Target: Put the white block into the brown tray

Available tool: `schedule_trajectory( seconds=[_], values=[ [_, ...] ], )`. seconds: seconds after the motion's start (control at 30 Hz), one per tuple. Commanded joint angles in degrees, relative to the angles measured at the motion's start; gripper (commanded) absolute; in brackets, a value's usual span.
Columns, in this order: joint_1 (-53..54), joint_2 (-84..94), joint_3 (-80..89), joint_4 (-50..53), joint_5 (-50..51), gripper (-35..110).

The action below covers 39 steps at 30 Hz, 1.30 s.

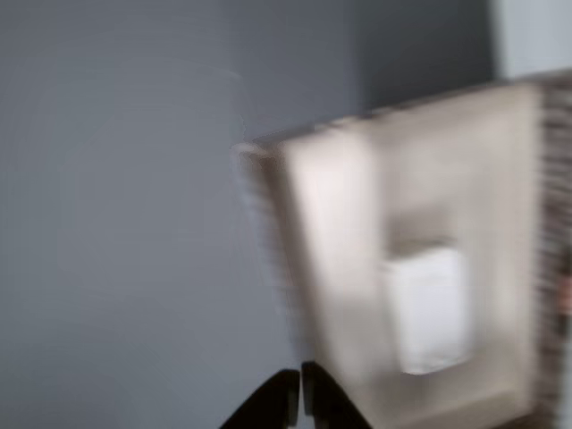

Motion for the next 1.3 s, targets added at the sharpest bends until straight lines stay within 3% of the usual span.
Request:
schedule_trajectory(
  seconds=[0.0, 0.63, 1.03, 1.27],
  values=[
    [-5.2, 8.7, 4.0, -0.1, 6.1, 0],
    [-48.9, 51.6, 45.8, -4.4, 29.1, 0],
    [-55.6, 84.9, 80.6, -9.0, 34.1, 0],
    [-56.3, 95.6, 91.4, -10.5, 35.2, 0]
  ],
)
